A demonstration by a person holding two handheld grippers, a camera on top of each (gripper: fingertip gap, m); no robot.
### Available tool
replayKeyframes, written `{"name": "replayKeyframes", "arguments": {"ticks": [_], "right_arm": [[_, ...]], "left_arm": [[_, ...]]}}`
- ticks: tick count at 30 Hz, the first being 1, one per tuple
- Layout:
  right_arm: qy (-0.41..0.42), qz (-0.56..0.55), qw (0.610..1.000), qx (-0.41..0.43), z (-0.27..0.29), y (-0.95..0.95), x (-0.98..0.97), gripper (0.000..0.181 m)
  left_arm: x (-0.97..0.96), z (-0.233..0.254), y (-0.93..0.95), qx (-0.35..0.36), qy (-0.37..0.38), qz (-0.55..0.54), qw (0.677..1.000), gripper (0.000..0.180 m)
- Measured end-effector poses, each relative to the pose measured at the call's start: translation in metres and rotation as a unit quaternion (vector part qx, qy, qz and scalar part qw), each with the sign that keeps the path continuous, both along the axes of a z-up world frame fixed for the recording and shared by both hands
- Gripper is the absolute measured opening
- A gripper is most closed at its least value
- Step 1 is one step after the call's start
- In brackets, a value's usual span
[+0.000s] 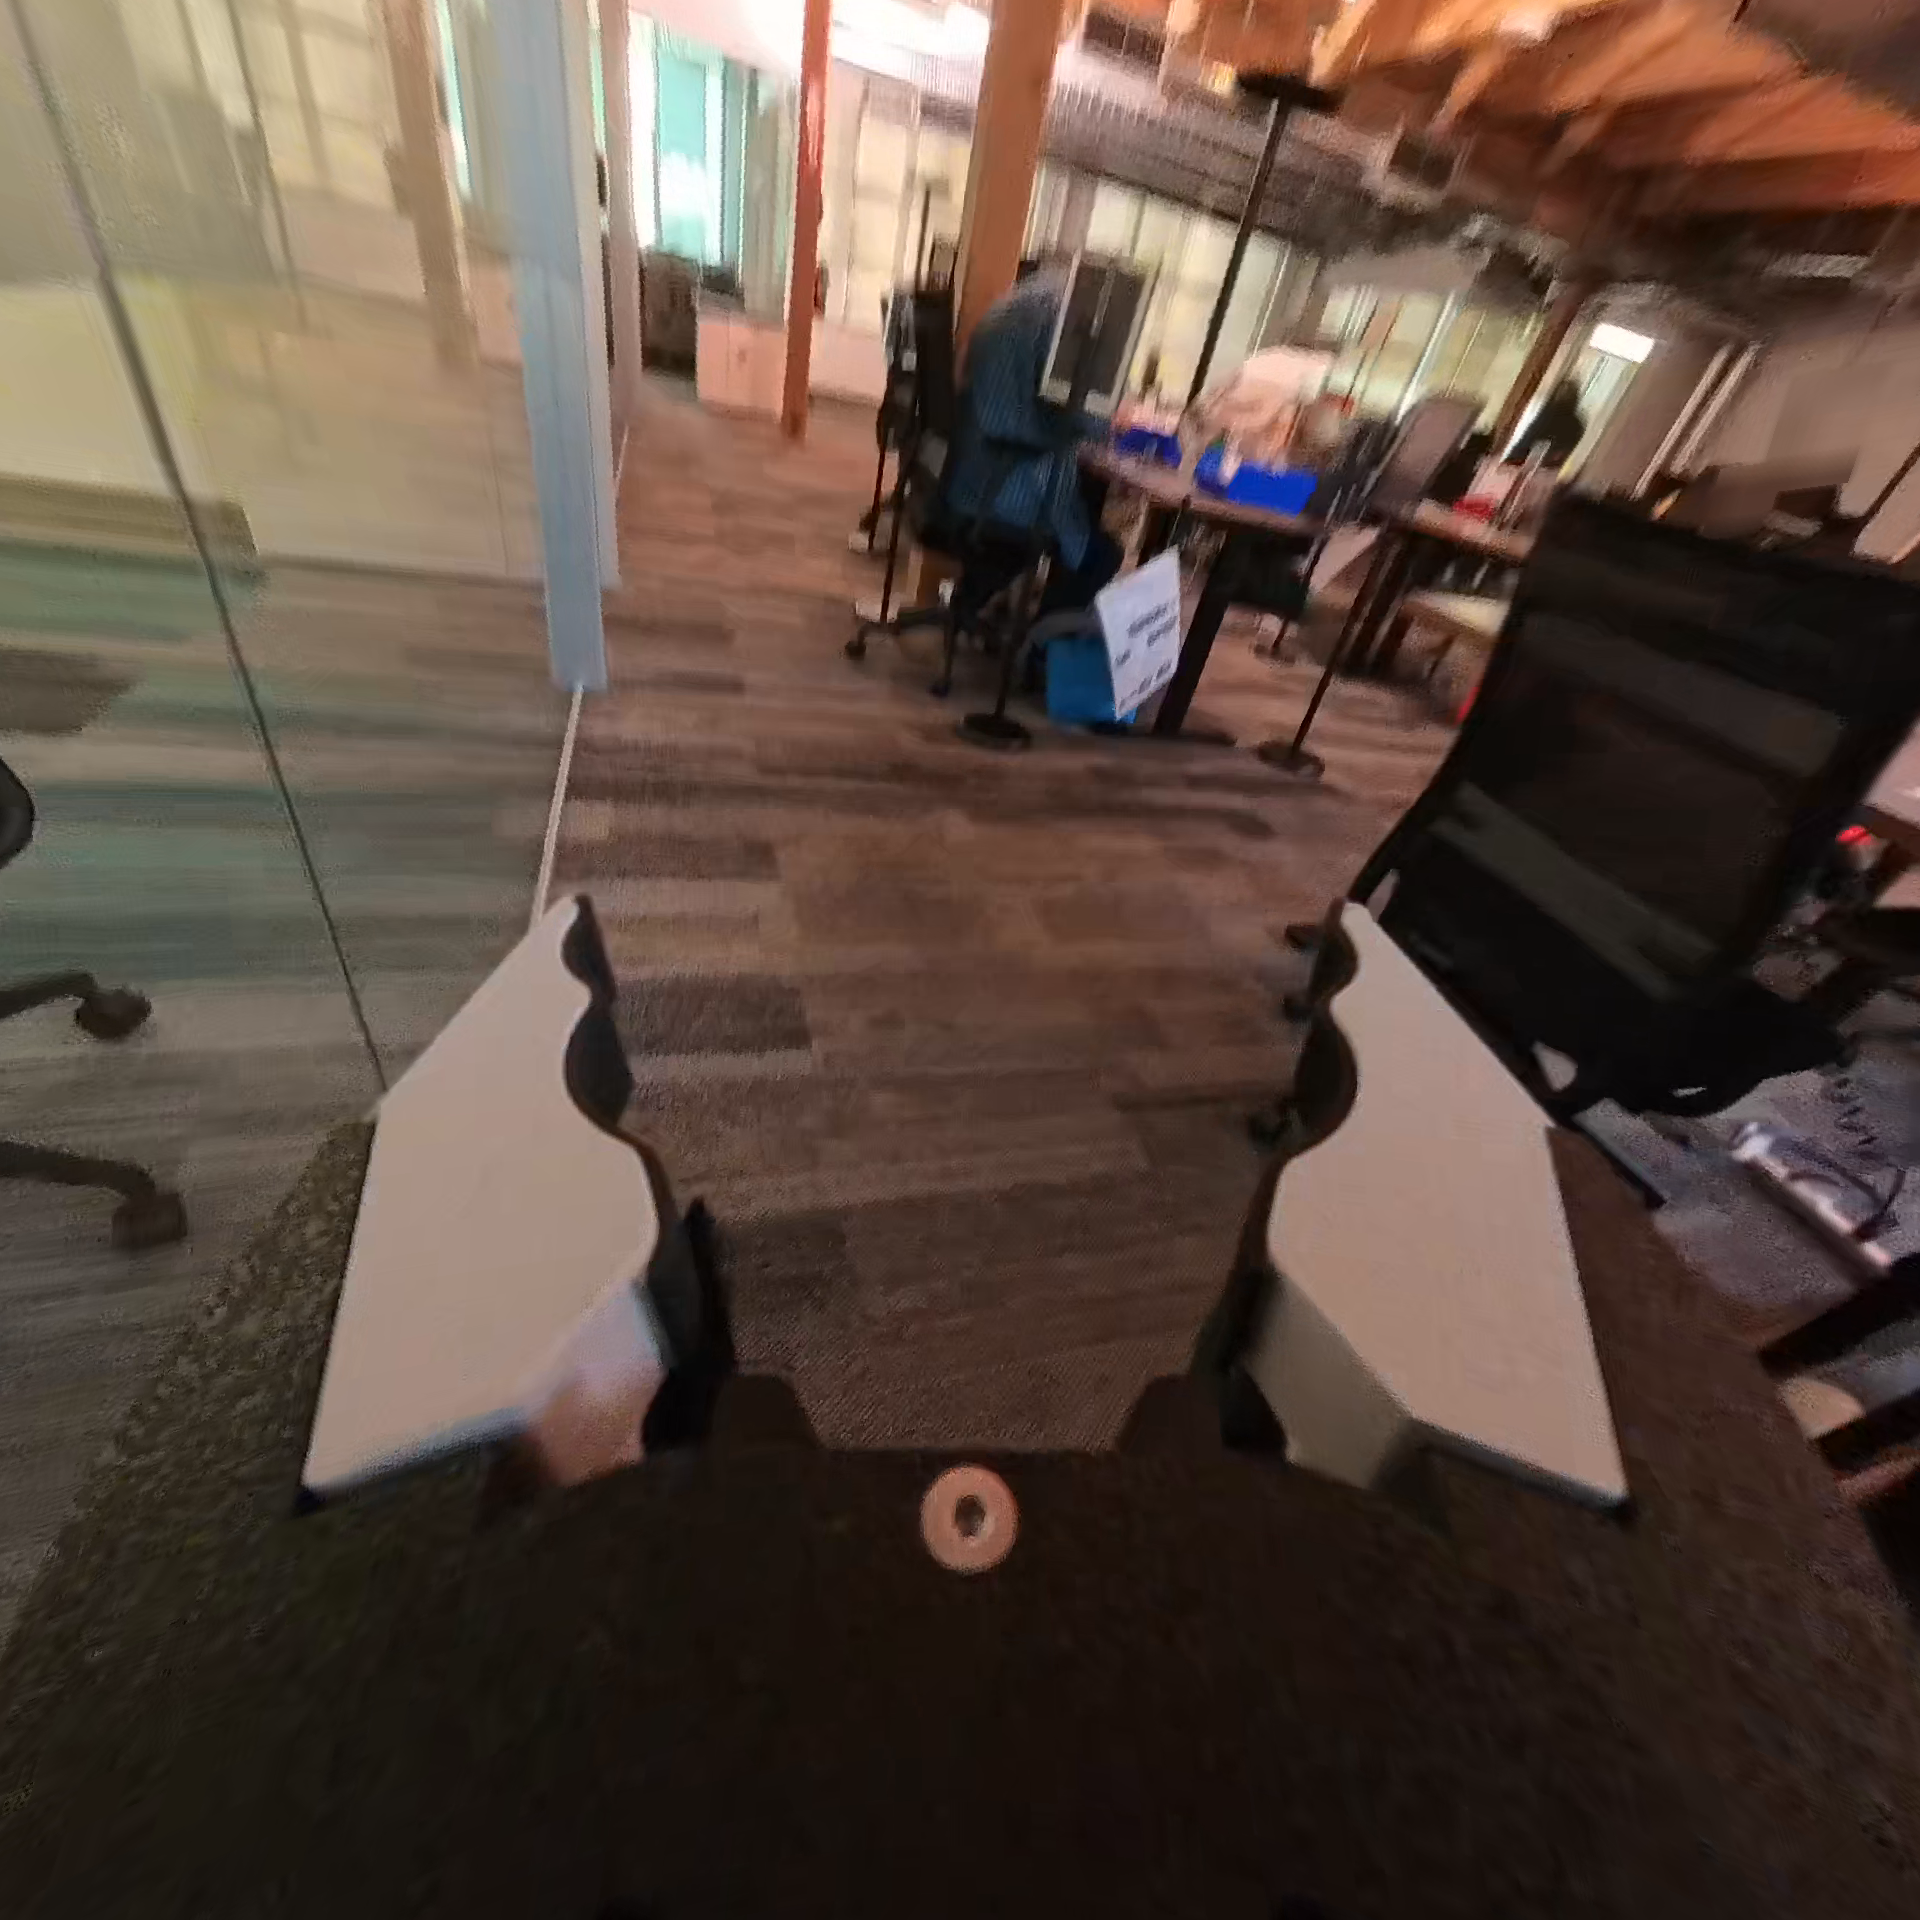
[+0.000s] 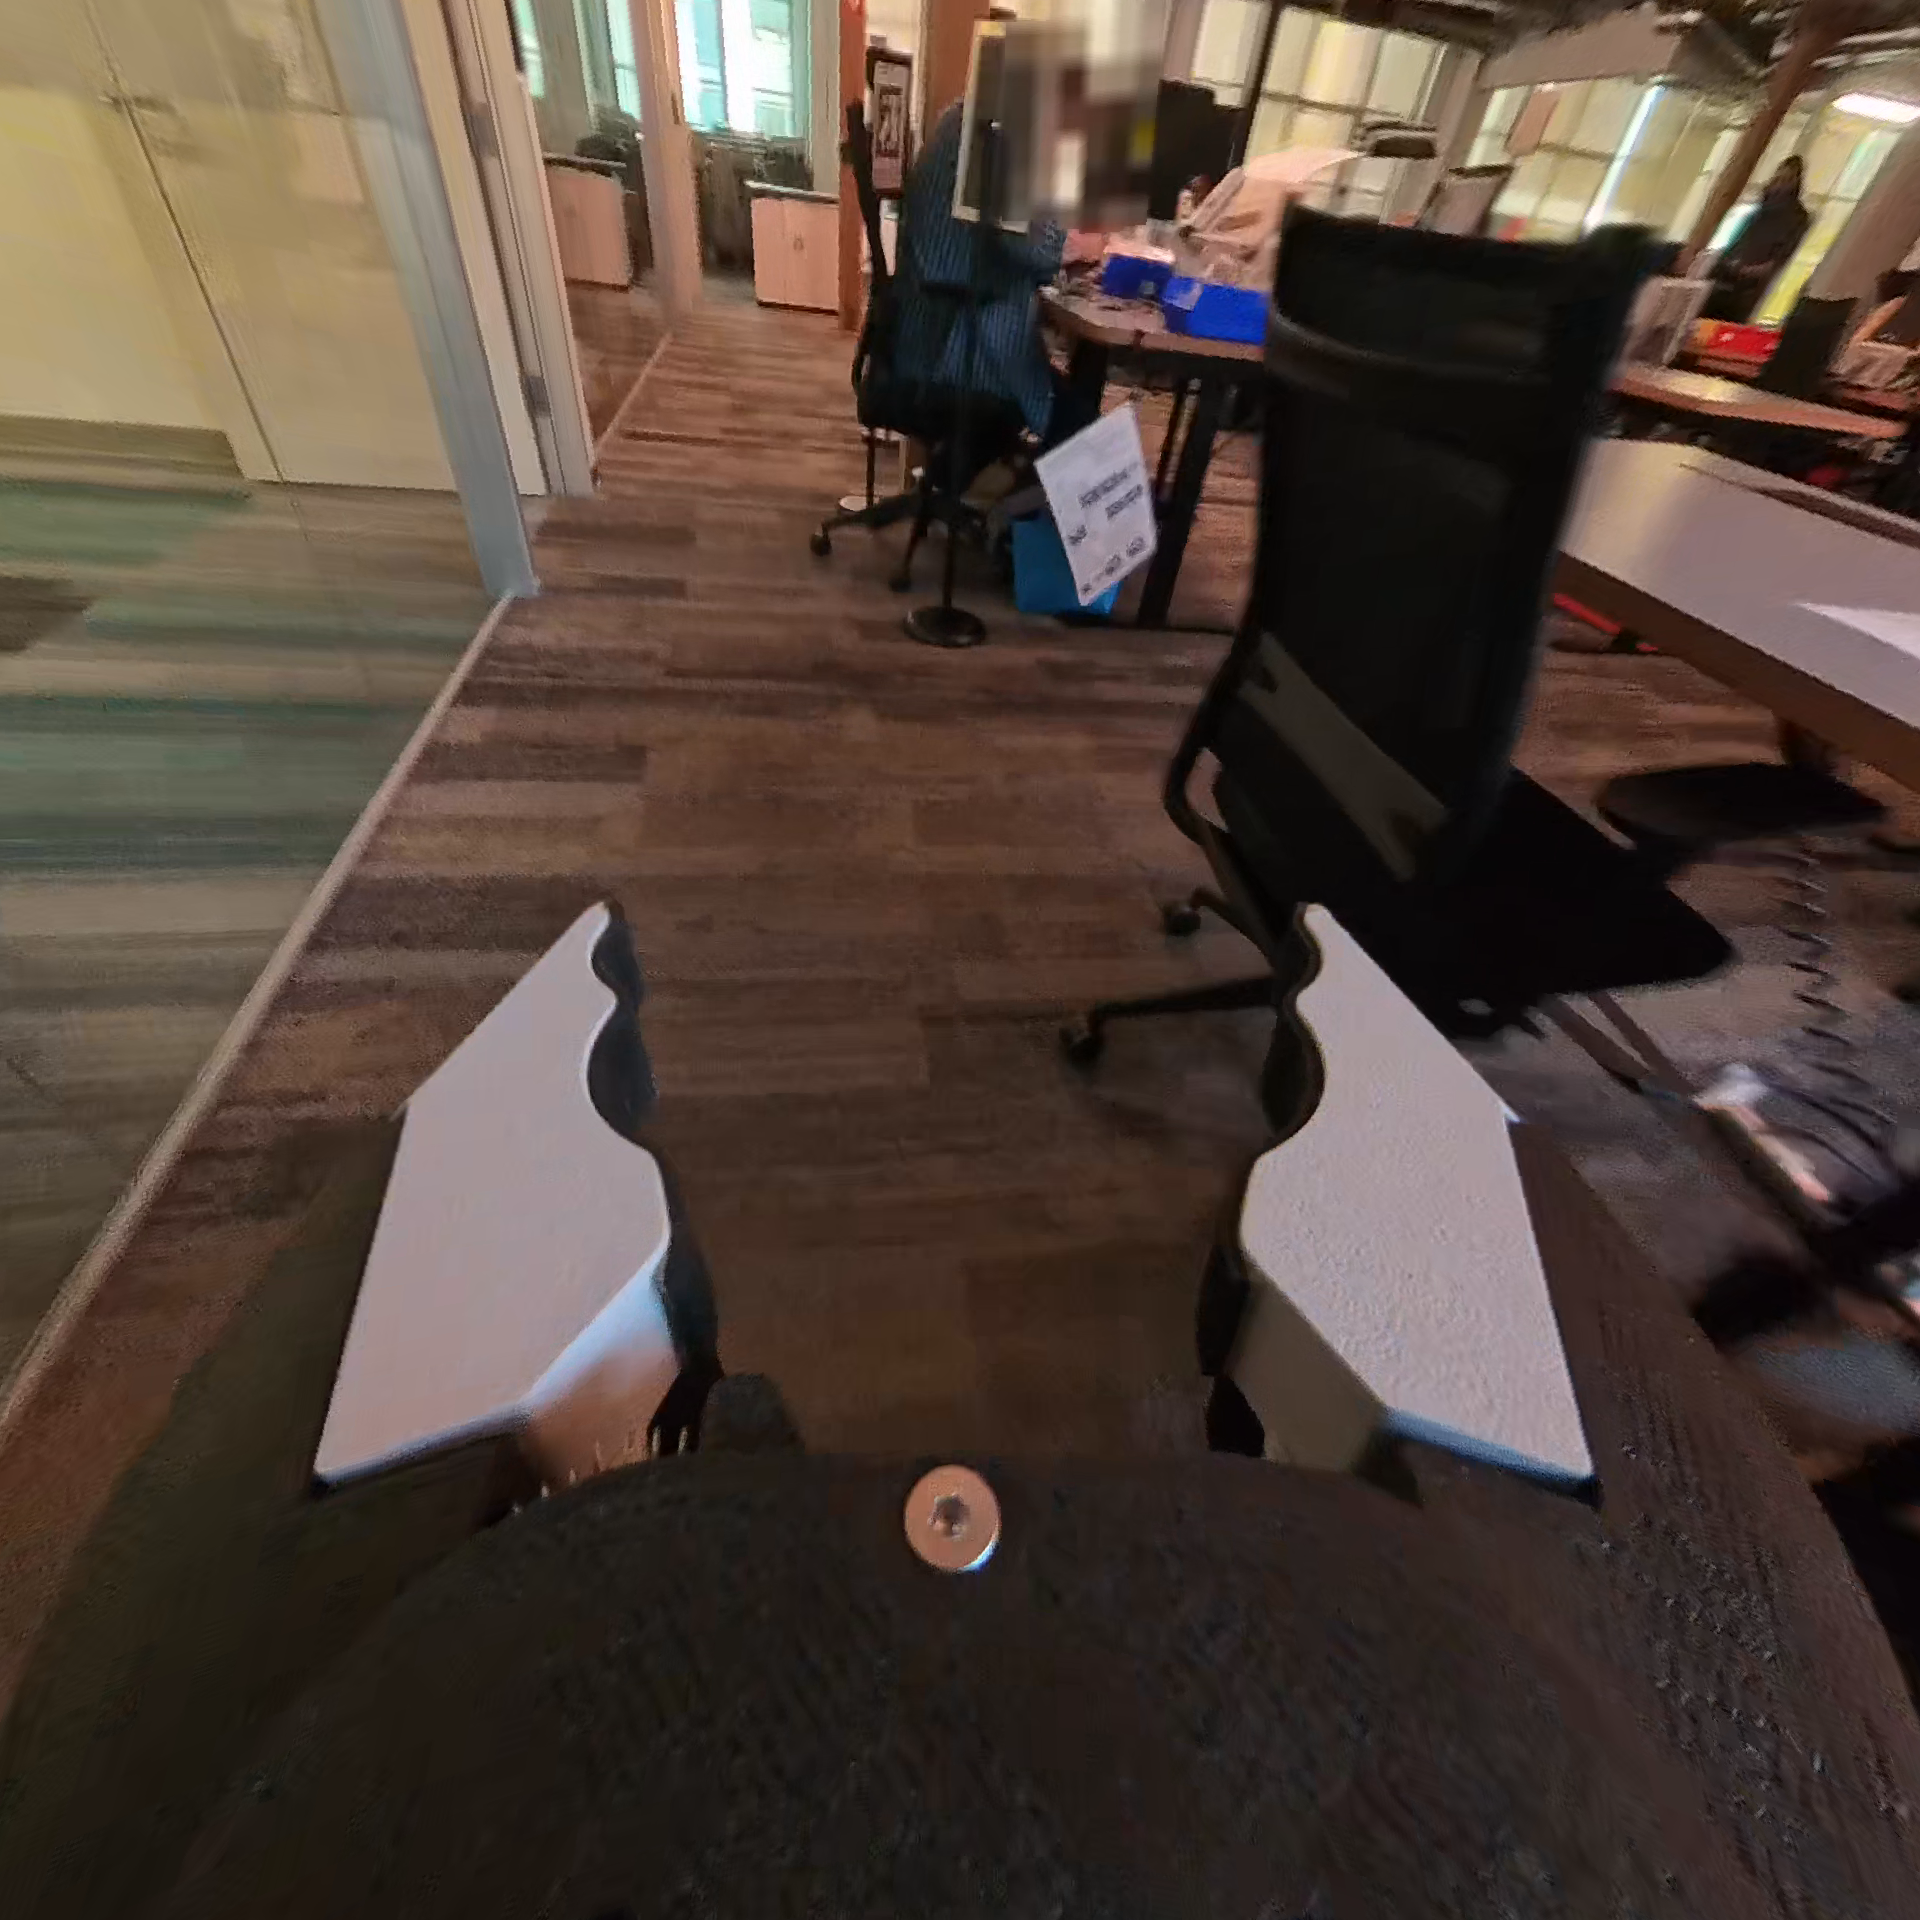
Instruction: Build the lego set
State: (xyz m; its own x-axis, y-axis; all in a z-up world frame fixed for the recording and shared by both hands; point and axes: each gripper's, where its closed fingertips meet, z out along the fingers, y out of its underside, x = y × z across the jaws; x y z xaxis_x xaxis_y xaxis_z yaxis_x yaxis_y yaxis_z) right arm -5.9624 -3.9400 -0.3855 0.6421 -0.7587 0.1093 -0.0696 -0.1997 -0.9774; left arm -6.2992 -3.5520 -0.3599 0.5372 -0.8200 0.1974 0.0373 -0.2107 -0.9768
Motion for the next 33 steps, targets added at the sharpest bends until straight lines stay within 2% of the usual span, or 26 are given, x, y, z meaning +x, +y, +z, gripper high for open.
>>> {"name": "replayKeyframes", "arguments": {"ticks": [3, 7, 11, 14, 16, 19, 22, 25, 27, 28, 31, 33], "right_arm": [[-0.010, 0.040, 0.999, 0.021, 0.025, 0.136, 0.082, 0.118], [-0.040, 0.078, 0.992, 0.091, 0.065, 0.324, 0.195, 0.112], [-0.004, 0.039, 0.989, 0.145, 0.054, 0.459, 0.318, 0.108], [0.002, 0.005, 0.993, 0.117, 0.036, 0.522, 0.400, 0.102], [0.019, -0.032, 0.996, 0.075, 0.029, 0.548, 0.457, 0.090], [-0.030, -0.074, 0.996, 0.038, 0.051, 0.573, 0.538, 0.078], [-0.045, -0.120, 0.991, 0.022, 0.060, 0.585, 0.613, 0.051], [-0.028, -0.163, 0.983, 0.075, 0.061, 0.600, 0.685, 0.032], [-0.041, -0.166, 0.978, 0.116, 0.073, 0.631, 0.739, 0.027], [-0.055, -0.171, 0.976, 0.125, 0.077, 0.651, 0.767, 0.026], [-0.063, -0.177, 0.978, 0.088, 0.085, 0.748, 0.875, 0.025], [-0.044, -0.116, 0.989, 0.078, 0.097, 0.853, 0.943, 0.025]], "left_arm": [[0.037, 0.003, 0.088, 0.025, 0.041, 0.030, 0.998, 0.122], [0.066, 0.001, 0.215, 0.060, 0.065, 0.111, 0.990, 0.111], [0.114, -0.030, 0.339, 0.045, 0.081, 0.177, 0.980, 0.102], [0.184, -0.054, 0.437, 0.041, 0.128, 0.183, 0.974, 0.095], [0.247, -0.036, 0.508, 0.066, 0.143, 0.184, 0.970, 0.084], [0.378, 0.006, 0.601, 0.130, 0.127, 0.122, 0.976, 0.076], [0.508, 0.035, 0.698, 0.144, 0.083, 0.089, 0.982, 0.070], [0.603, 0.047, 0.790, 0.082, -0.010, 0.119, 0.989, 0.082], [0.652, 0.039, 0.837, 0.047, -0.058, 0.128, 0.989, 0.078], [0.676, 0.030, 0.858, 0.045, -0.057, 0.130, 0.989, 0.076], [0.743, -0.010, 0.926, 0.035, 0.054, 0.126, 0.990, 0.074], [0.783, -0.009, 0.977, 0.033, 0.086, 0.131, 0.987, 0.070]]}}
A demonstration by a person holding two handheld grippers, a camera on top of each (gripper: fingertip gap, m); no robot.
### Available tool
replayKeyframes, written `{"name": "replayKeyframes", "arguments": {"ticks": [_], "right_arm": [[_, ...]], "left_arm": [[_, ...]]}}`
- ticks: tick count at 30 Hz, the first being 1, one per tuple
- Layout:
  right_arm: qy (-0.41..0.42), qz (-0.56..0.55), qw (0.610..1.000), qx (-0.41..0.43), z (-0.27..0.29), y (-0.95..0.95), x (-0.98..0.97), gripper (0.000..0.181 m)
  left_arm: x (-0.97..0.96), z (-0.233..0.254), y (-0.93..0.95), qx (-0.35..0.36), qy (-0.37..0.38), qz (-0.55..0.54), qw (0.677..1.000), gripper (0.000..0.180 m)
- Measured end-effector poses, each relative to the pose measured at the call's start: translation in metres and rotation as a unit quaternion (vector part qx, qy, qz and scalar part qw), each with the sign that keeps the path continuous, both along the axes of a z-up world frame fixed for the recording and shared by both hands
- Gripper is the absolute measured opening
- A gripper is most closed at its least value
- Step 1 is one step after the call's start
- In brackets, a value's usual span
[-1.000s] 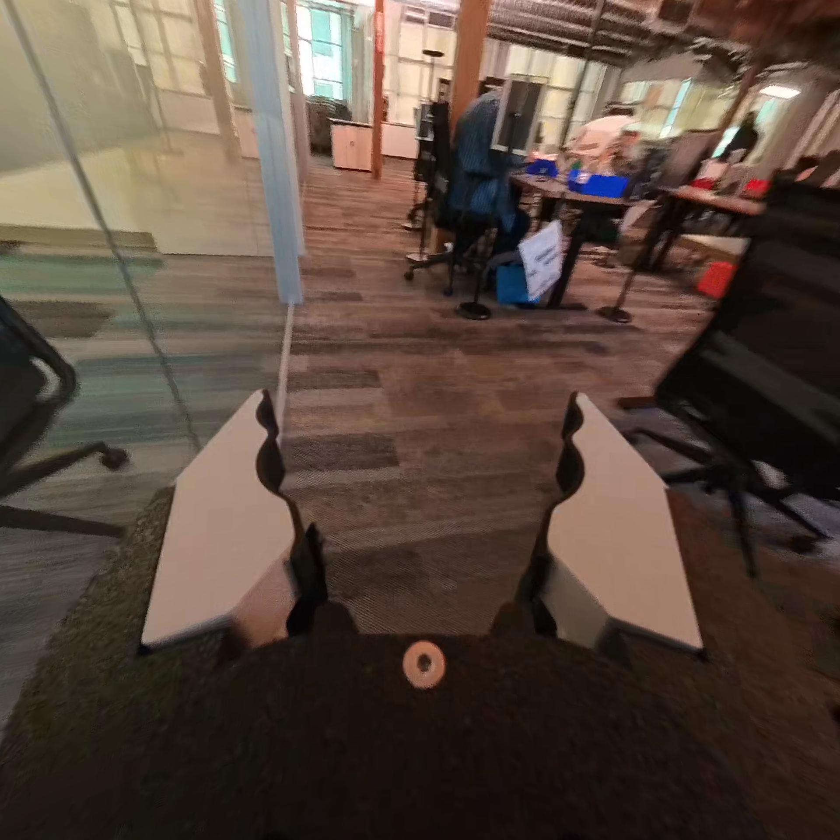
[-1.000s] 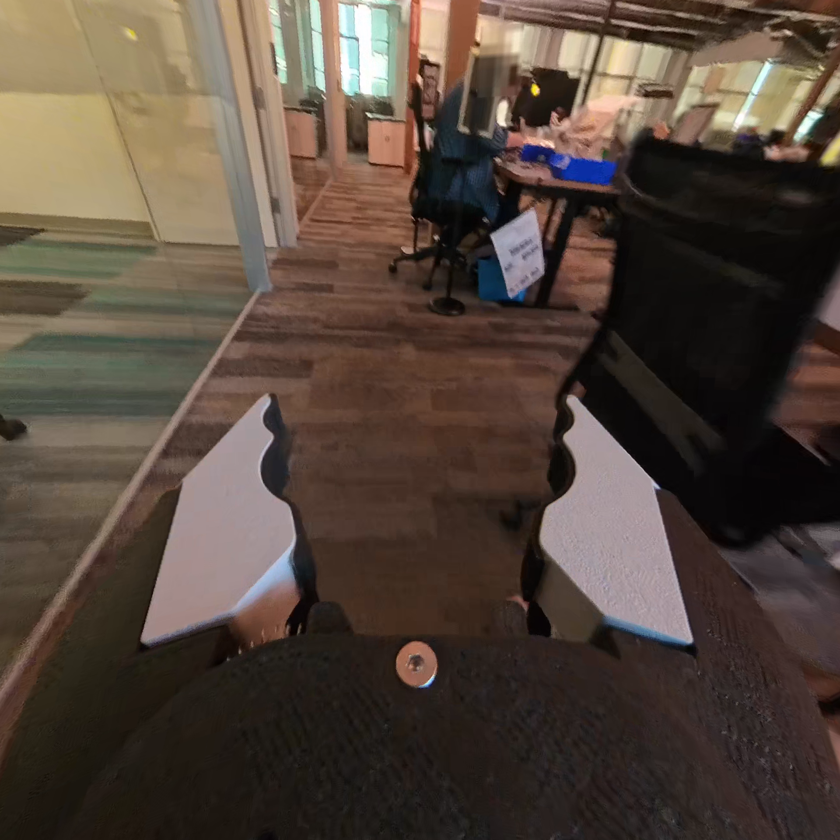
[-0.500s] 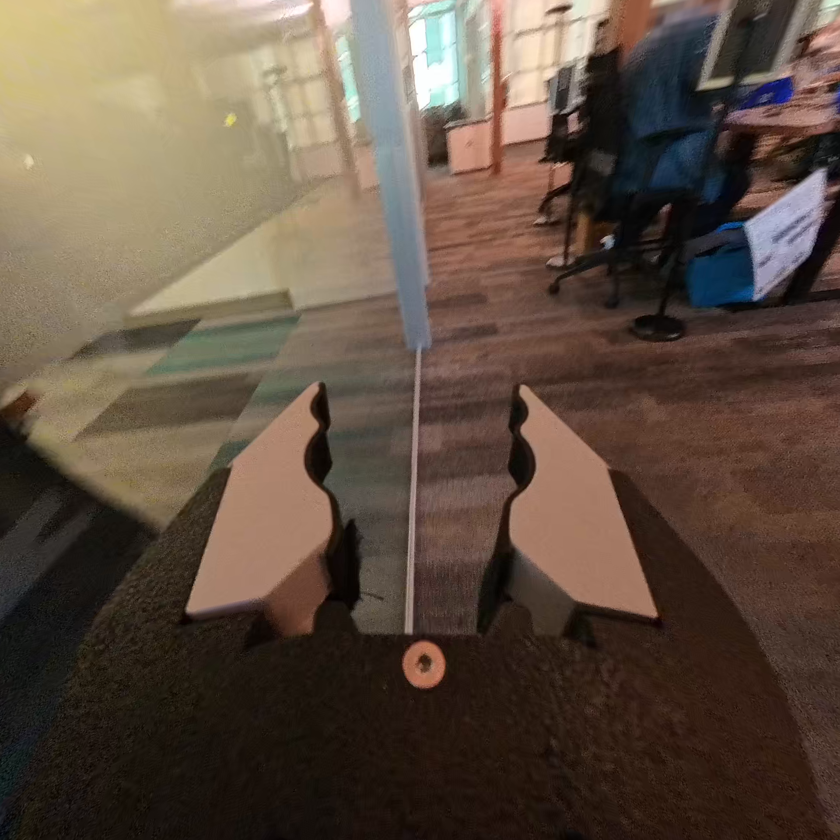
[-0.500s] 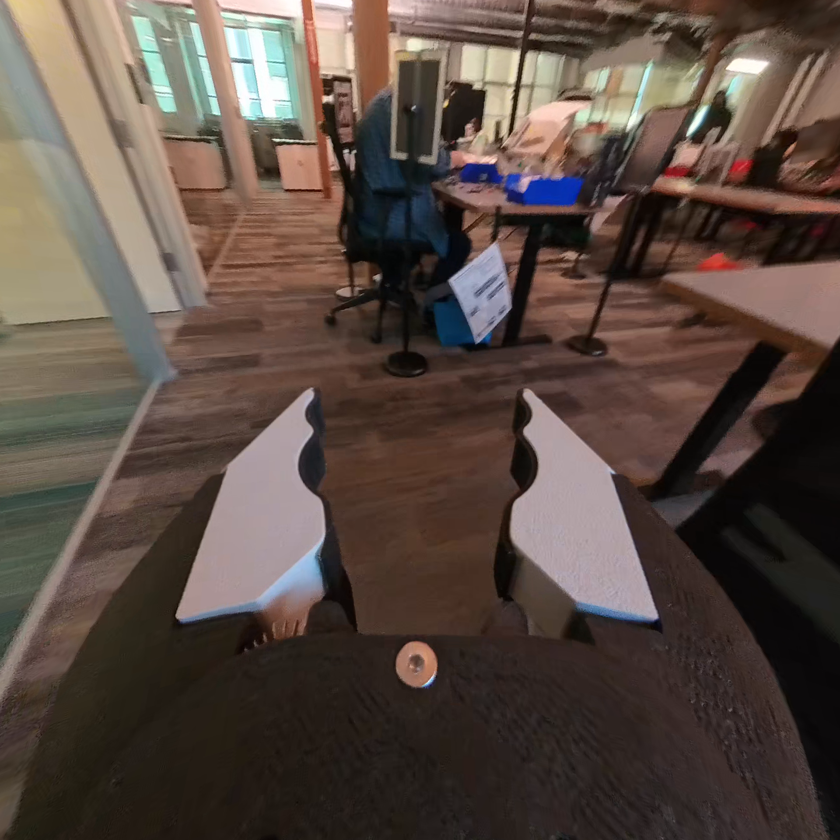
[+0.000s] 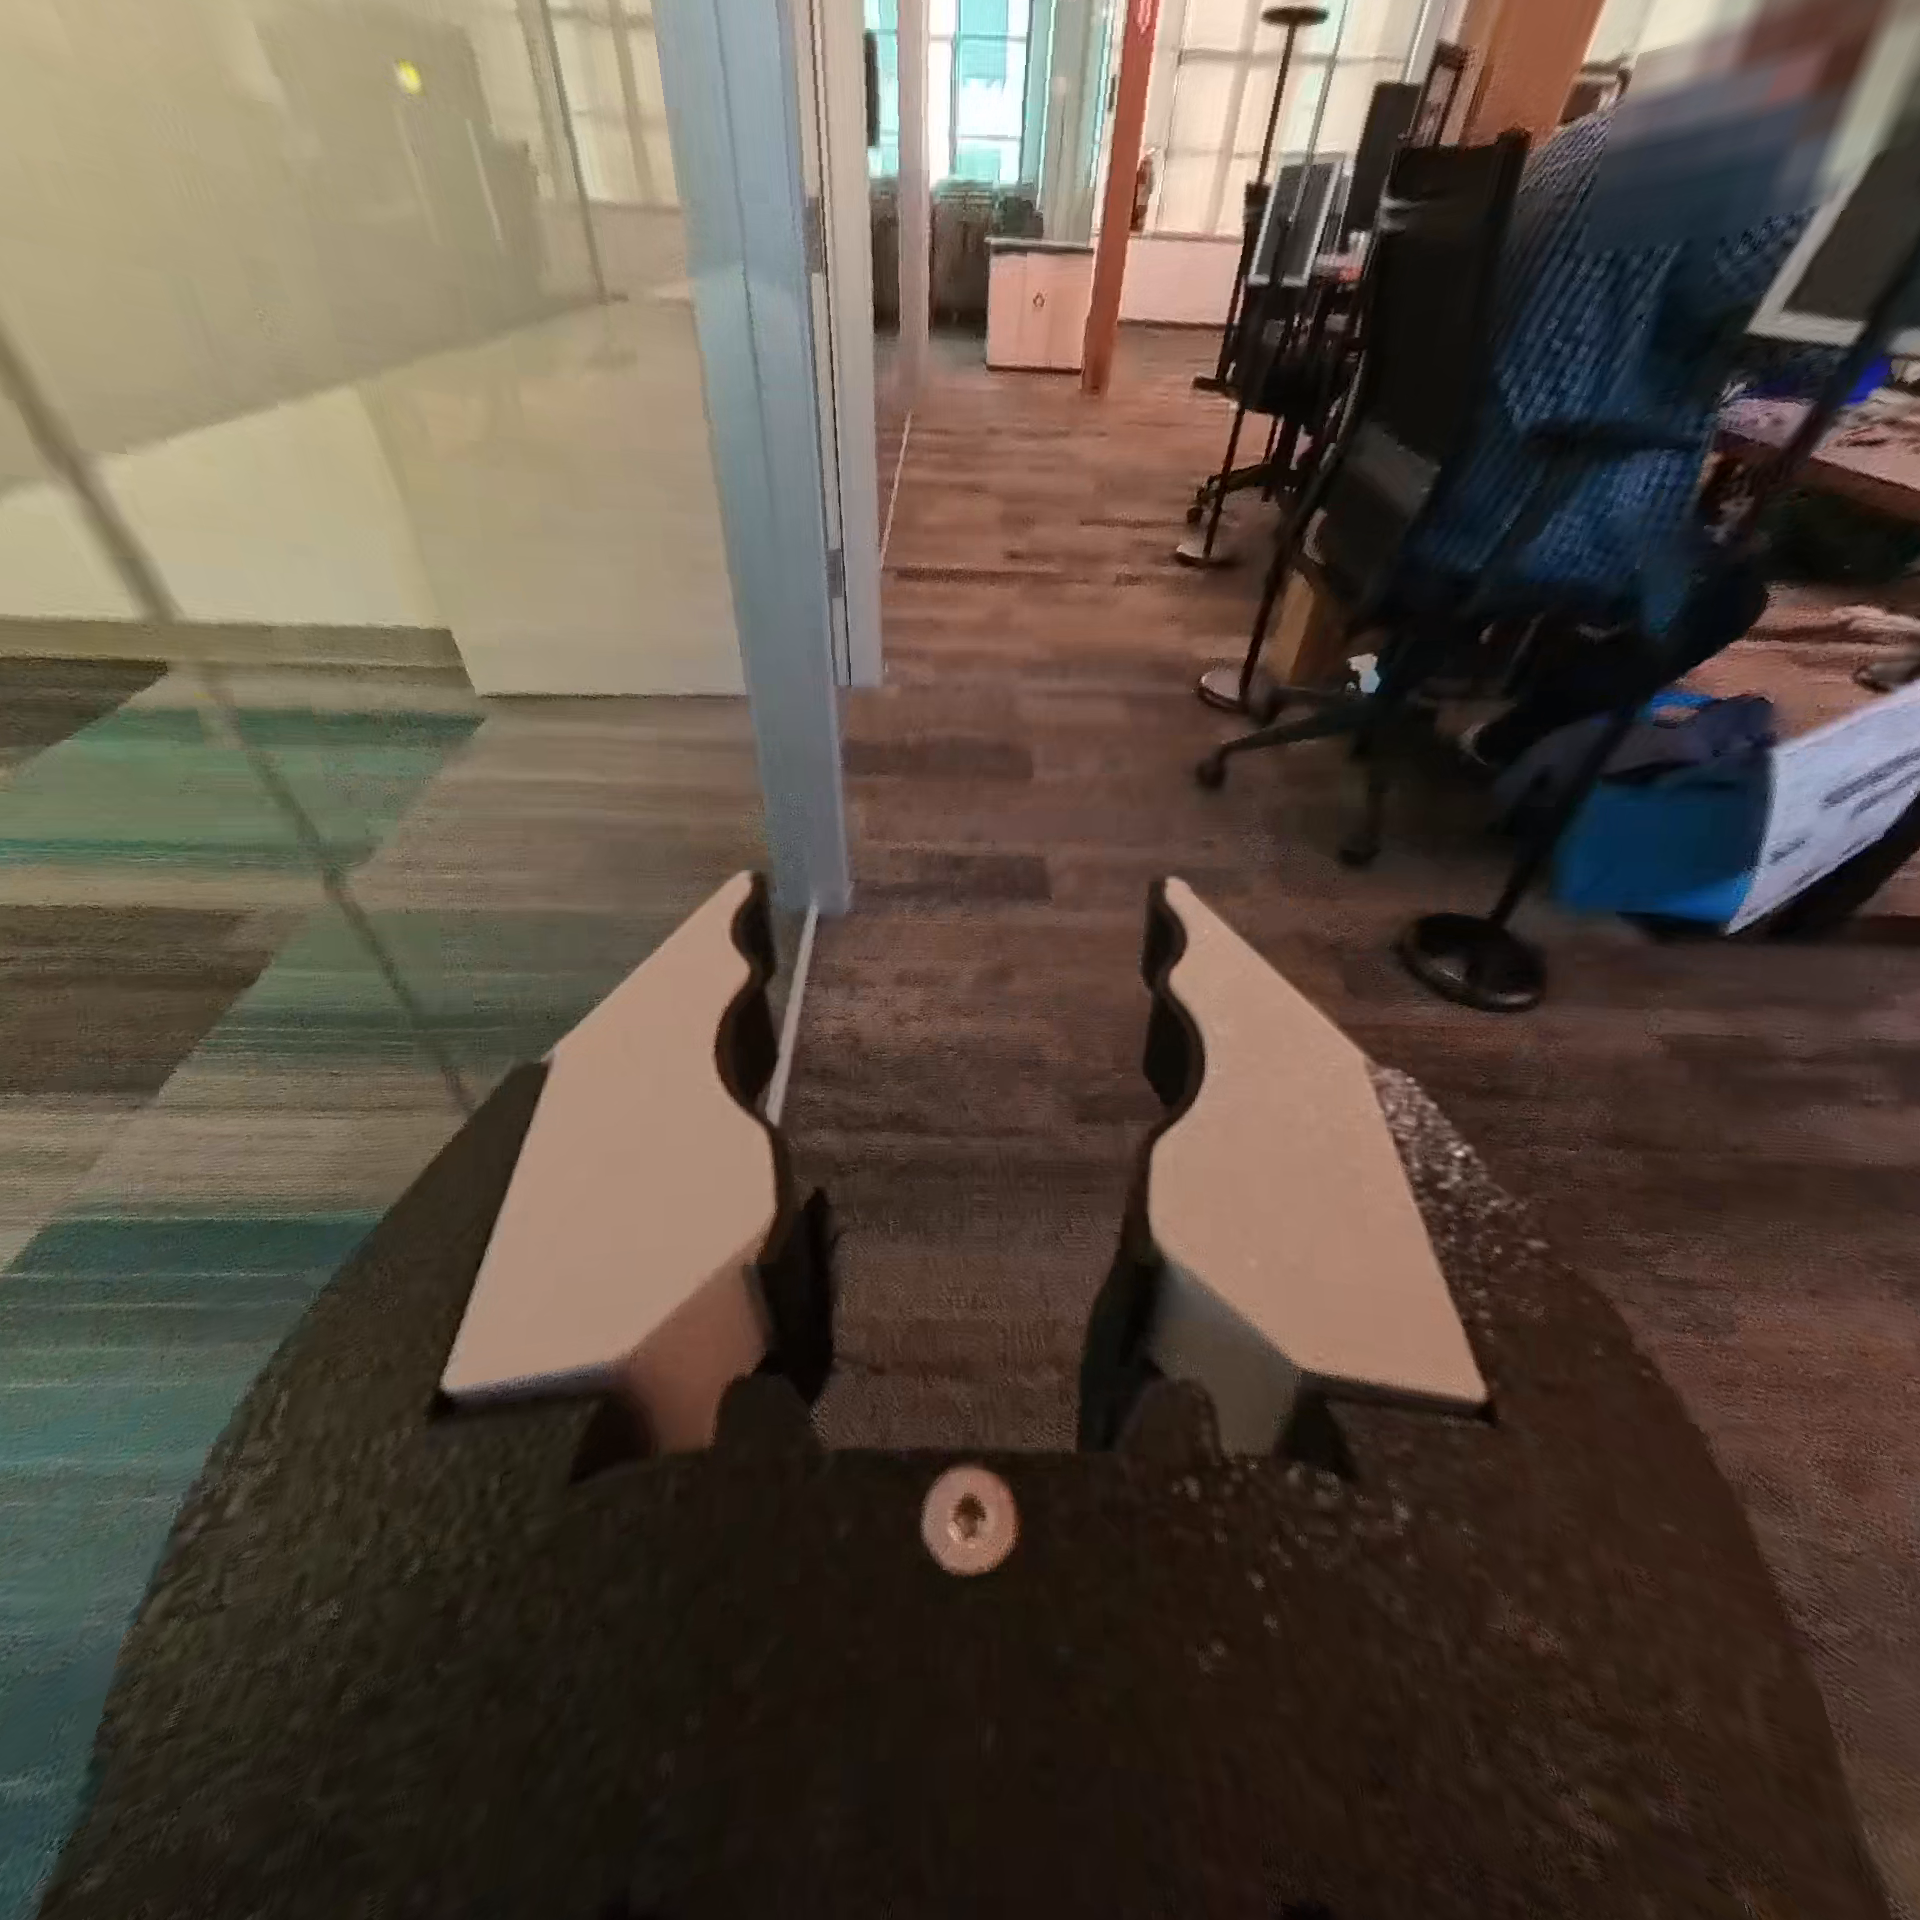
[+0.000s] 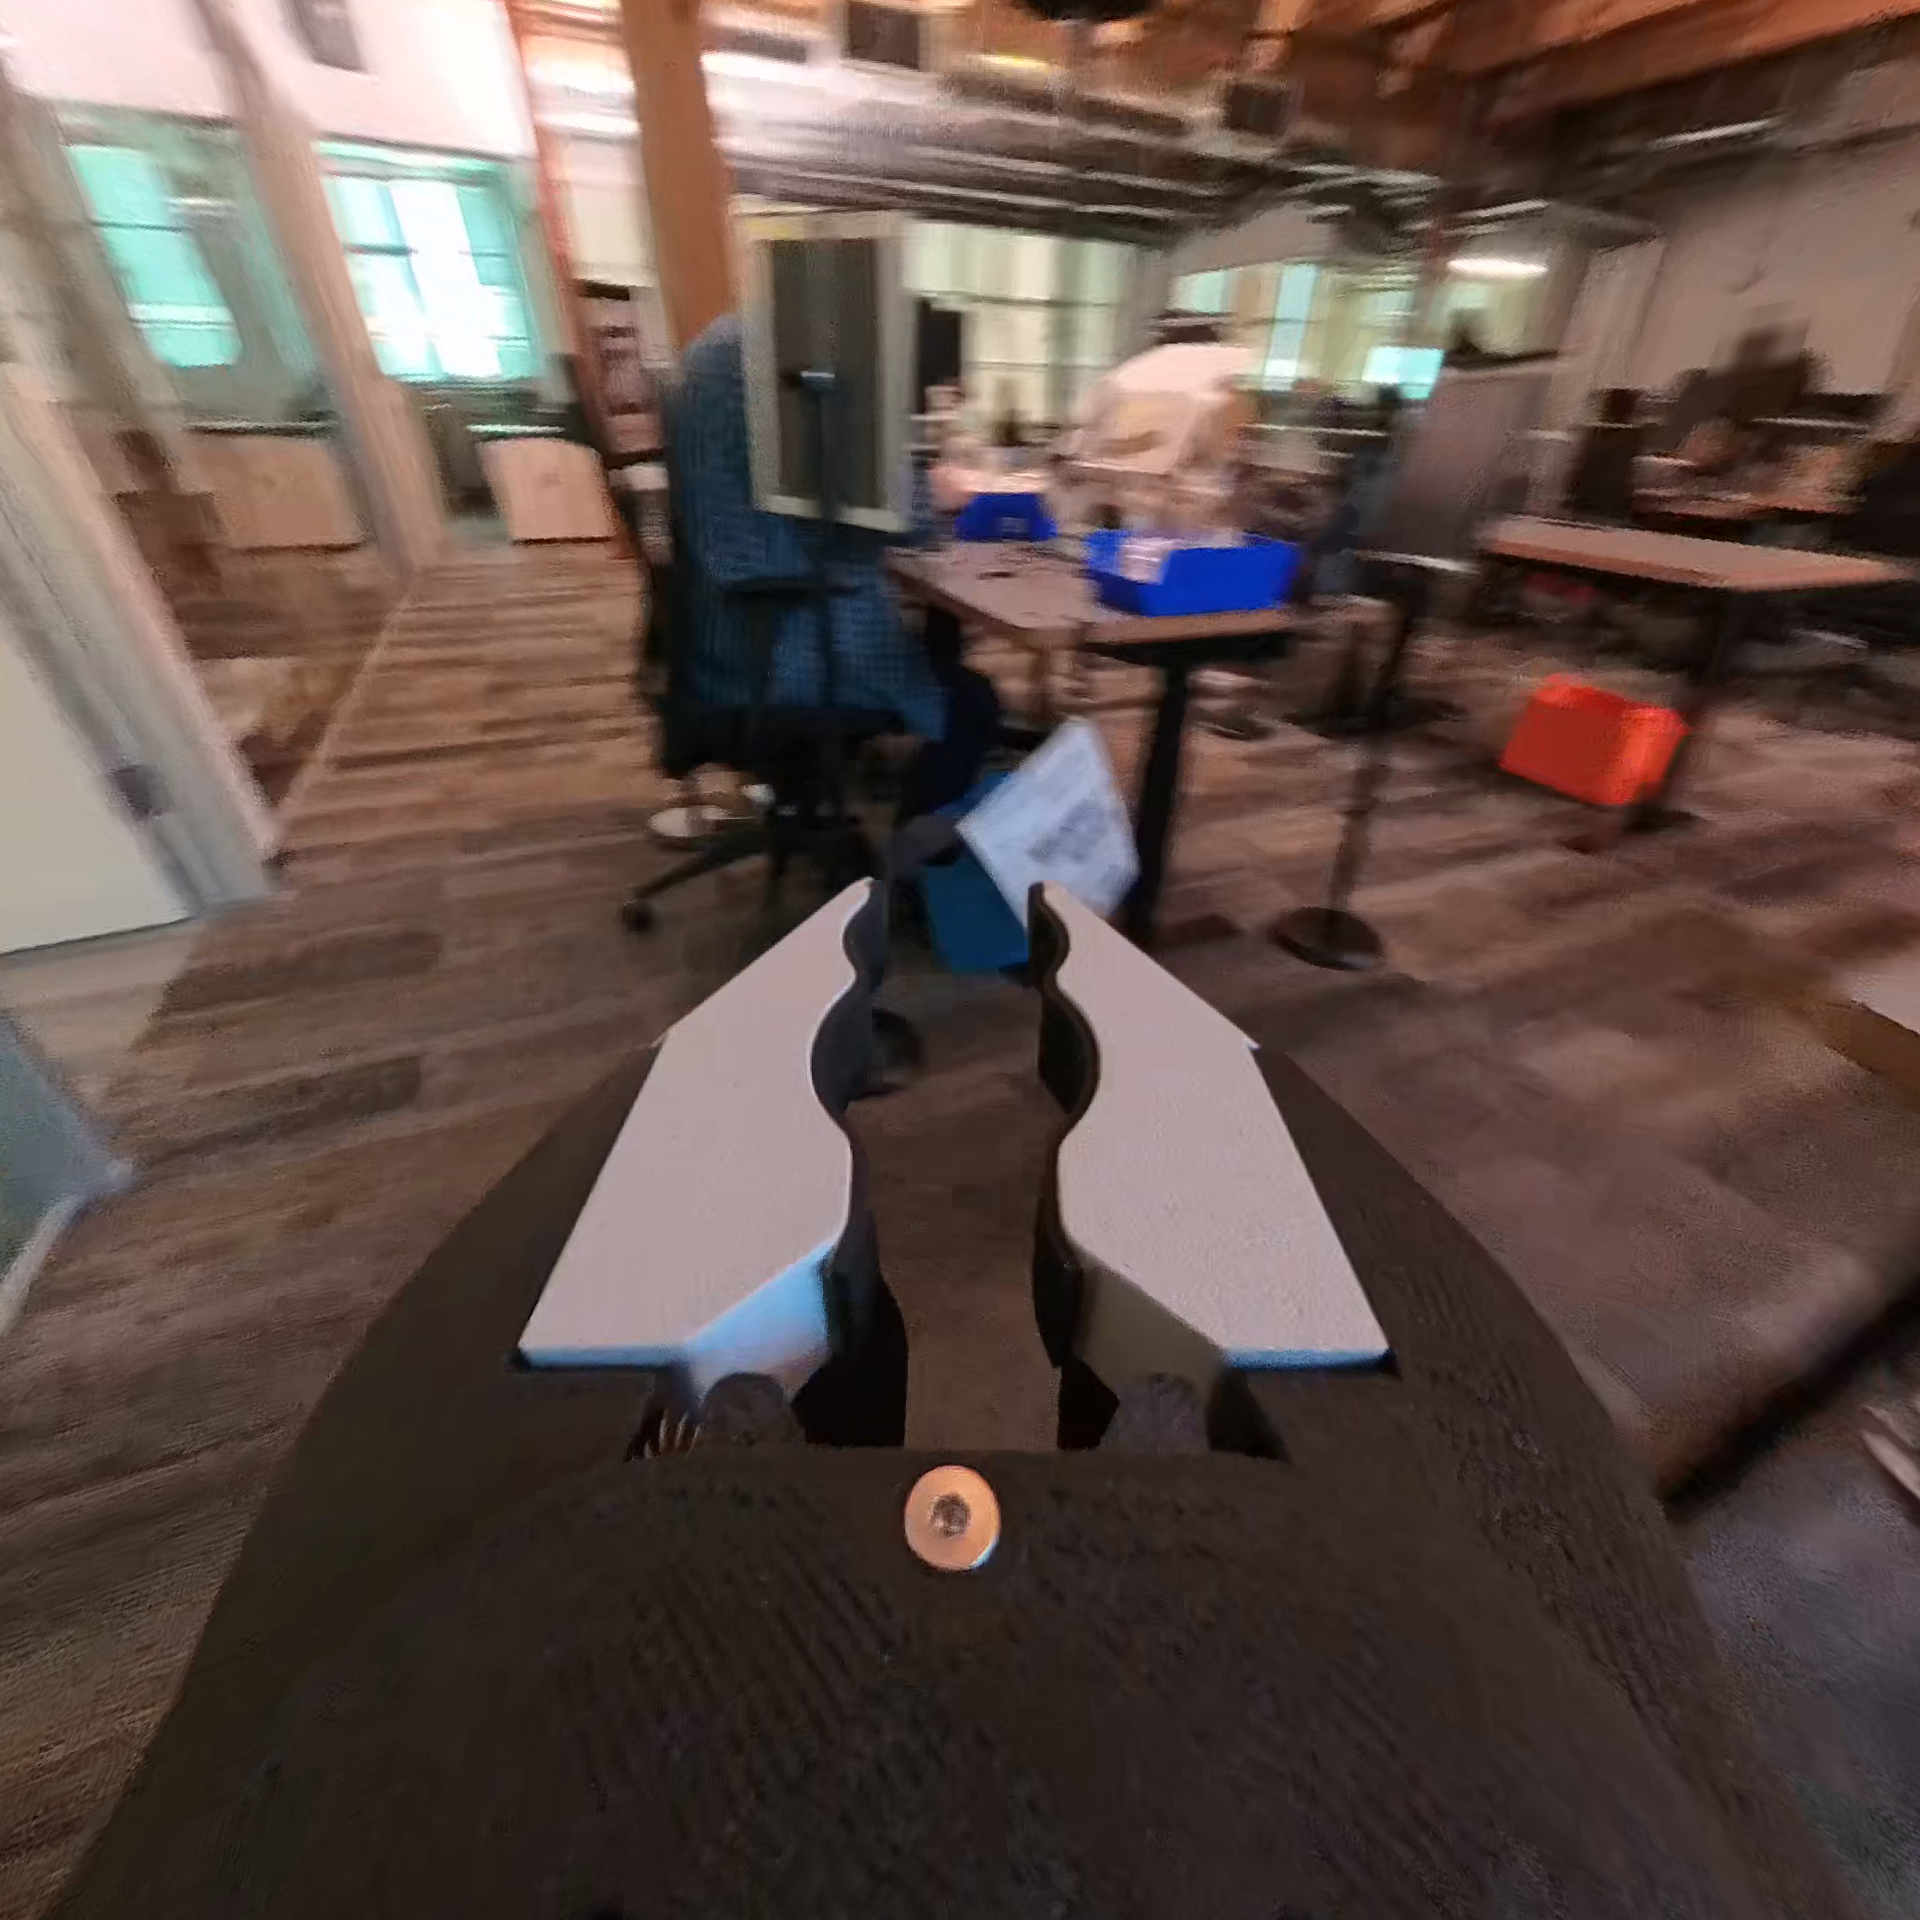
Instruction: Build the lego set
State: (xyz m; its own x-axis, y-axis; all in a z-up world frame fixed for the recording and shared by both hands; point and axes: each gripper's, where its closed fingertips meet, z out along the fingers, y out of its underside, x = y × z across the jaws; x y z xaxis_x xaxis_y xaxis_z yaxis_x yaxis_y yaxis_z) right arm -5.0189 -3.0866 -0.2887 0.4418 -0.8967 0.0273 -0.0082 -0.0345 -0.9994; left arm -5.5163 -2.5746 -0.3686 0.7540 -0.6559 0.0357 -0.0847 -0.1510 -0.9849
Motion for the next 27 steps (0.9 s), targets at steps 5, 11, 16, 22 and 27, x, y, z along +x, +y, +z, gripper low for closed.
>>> {"name": "replayKeyframes", "arguments": {"ticks": [5, 11, 16, 22, 27], "right_arm": [[-0.039, 0.157, 0.987, 0.008, 0.029, 0.296, 0.125, 0.025], [-0.098, 0.279, 0.955, -0.011, 0.025, 0.594, 0.213, 0.032], [-0.151, 0.314, 0.925, -0.151, 0.009, 0.750, 0.283, 0.043], [-0.098, 0.314, 0.930, -0.164, 0.007, 0.896, 0.415, 0.065], [-0.042, 0.284, 0.935, -0.210, -0.017, 1.035, 0.577, 0.069]], "left_arm": [[0.080, 0.020, 0.135, 0.025, -0.011, 0.023, 0.999, 0.055], [0.201, -0.009, 0.309, 0.032, 0.004, 0.009, 0.999, 0.056], [0.384, 0.002, 0.469, 0.012, 0.048, -0.094, 0.994, 0.057], [0.651, 0.086, 0.653, 0.023, 0.018, -0.224, 0.974, 0.073], [0.845, 0.107, 0.845, -0.030, 0.093, -0.159, 0.982, 0.096]]}}
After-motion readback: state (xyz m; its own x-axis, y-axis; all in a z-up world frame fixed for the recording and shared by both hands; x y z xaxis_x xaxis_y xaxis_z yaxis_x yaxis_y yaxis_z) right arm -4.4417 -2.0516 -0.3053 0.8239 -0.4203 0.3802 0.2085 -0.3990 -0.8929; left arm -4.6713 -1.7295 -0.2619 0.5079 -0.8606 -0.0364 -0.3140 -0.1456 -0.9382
